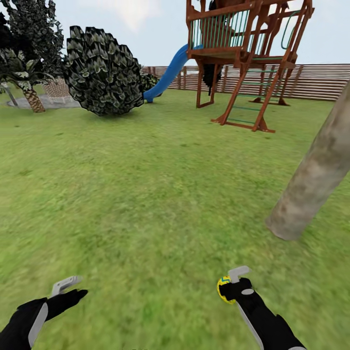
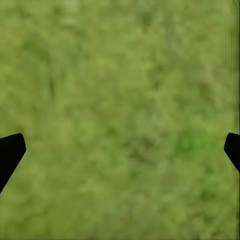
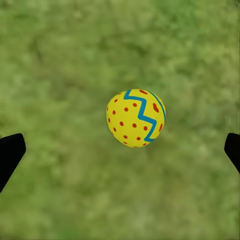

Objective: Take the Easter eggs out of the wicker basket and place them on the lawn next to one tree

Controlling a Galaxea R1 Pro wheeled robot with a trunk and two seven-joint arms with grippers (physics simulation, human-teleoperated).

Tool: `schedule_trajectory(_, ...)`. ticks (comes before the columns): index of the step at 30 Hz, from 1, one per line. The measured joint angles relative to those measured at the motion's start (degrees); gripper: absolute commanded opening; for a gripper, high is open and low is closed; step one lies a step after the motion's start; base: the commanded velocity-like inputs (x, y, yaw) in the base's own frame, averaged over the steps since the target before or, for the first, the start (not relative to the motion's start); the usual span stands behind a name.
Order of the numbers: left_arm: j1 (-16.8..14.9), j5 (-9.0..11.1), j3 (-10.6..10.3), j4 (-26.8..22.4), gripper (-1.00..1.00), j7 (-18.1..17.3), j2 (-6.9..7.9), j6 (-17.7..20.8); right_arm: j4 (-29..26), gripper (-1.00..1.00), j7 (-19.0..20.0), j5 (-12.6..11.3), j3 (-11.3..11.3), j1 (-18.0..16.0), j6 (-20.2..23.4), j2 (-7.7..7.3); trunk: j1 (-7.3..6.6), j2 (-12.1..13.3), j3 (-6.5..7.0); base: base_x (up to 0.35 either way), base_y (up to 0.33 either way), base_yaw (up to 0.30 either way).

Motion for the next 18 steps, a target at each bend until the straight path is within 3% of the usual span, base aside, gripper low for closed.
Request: schedule_trajectory(18, -0.03, -0.28, -0.03, -0.48, 1.00, -1.26, 0.90, 0.07, -0.18, 1.00, 0.02, -0.05, -0.21, 0.00, 0.03, -0.10, -3.95, 7.22, 3.23, 0.000, 0.000, 0.280)
